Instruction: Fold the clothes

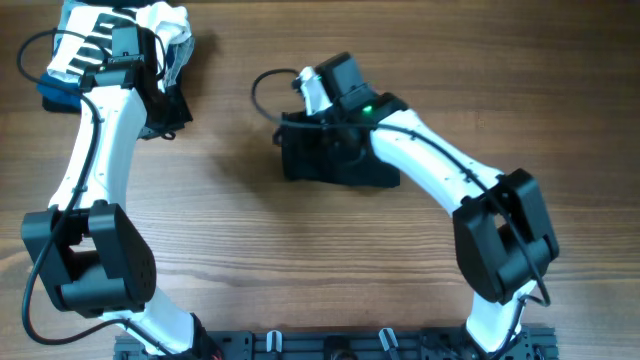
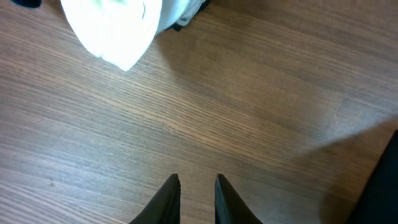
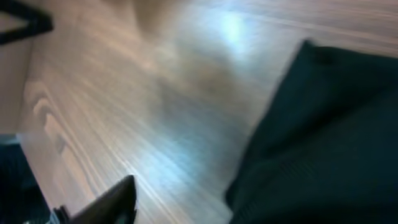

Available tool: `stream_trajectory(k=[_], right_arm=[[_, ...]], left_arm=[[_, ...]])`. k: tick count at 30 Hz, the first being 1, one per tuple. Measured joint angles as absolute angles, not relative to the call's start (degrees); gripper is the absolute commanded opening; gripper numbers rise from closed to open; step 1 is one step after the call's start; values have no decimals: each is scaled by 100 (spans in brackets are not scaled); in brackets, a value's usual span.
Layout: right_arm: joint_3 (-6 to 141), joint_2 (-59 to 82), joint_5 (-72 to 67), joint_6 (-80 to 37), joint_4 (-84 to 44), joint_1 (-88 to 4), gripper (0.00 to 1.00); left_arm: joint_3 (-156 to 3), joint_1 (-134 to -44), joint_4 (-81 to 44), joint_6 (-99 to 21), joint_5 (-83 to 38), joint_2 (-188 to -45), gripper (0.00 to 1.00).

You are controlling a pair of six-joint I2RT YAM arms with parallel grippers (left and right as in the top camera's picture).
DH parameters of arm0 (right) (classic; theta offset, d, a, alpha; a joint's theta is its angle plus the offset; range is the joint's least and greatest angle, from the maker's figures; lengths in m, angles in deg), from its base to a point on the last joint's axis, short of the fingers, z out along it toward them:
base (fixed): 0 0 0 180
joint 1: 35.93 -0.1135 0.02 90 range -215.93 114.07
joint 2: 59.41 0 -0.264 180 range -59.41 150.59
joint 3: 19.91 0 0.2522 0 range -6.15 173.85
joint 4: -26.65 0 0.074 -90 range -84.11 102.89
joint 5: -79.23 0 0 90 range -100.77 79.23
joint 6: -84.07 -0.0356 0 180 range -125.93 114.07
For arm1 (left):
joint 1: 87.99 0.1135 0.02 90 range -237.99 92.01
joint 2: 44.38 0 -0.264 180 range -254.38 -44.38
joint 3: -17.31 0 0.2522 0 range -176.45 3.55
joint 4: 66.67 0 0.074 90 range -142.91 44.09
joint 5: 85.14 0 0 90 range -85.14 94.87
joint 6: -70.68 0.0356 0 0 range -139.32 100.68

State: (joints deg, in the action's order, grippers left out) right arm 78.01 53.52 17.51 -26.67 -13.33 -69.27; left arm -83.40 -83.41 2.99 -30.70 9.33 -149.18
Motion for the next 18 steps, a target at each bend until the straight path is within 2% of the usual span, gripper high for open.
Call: stream_trajectory(k=[3, 9, 15, 17, 18], right_arm=[[7891, 5352, 1921, -2524, -1466, -7082, 100], [8734, 5050, 1794, -2277, -2848, -6663, 99], [9025, 4394, 656, -2218, -4032, -6070, 100], [8927, 4407, 419, -2221, -4008, -6014, 92], [8863, 4410, 380, -2225, -3932, -5998, 84]], left_arm=[[-8340, -8343, 236, -3070, 907, -14918, 19], [-8340, -8343, 214, -3070, 839, -14918, 20], [-8340, -8343, 212, -3070, 809, -14918, 20], [-8340, -8343, 212, -3070, 802, -14918, 20], [-8340, -8343, 216, -3070, 802, -14918, 20]])
